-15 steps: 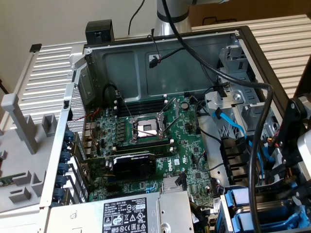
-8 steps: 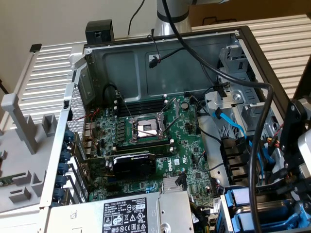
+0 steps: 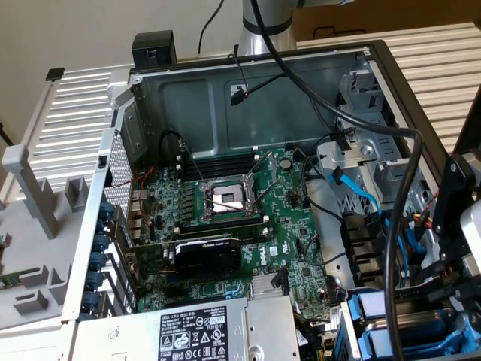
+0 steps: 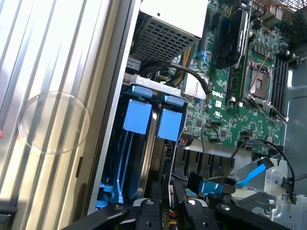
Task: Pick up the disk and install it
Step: 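Insert the first disk wire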
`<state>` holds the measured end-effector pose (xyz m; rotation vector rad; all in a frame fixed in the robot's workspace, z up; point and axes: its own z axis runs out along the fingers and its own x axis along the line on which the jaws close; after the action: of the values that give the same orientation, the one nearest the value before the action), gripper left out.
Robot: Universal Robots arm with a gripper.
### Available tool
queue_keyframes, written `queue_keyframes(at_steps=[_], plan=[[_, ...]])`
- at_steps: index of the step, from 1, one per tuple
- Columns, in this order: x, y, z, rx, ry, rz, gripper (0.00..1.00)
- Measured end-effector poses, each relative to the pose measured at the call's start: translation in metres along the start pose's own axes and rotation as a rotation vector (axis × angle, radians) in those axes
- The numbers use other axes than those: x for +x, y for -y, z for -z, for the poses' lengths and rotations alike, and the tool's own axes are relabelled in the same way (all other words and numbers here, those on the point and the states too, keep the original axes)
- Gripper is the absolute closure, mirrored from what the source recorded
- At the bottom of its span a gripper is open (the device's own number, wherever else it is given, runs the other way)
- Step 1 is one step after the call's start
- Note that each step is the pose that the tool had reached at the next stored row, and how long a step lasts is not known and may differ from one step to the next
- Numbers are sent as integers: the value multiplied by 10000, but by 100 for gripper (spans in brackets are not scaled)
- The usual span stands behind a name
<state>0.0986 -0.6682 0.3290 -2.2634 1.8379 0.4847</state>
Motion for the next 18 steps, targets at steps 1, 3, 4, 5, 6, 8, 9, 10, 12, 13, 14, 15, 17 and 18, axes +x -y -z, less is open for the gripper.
queue_keyframes(at_steps=[1, 3, 4, 5, 6, 8, 9, 10, 12, 13, 14, 15, 17, 18], plan=[[1, 0, -2, 2, 2, -7, 76], [2, 1, -7, 7, 3, -23, 76], [3, 1, -8, 9, 4, -30, 76], [4, 0, -10, 13, 5, -40, 76], [4, 0, -10, 16, 4, -48, 76], [4, 1, -11, 23, 6, -65, 76], [4, 0, -12, 27, 8, -74, 76], [4, 1, -12, 29, 8, -81, 76], [4, 1, -12, 33, 9, -93, 76], [4, 0, -12, 36, 10, -98, 78], [4, 0, -11, 38, 10, -103, 83], [4, 1, -11, 40, 10, -108, 83], [4, 0, -12, 44, 12, -117, 83], [4, 1, -11, 45, 12, -121, 83]])
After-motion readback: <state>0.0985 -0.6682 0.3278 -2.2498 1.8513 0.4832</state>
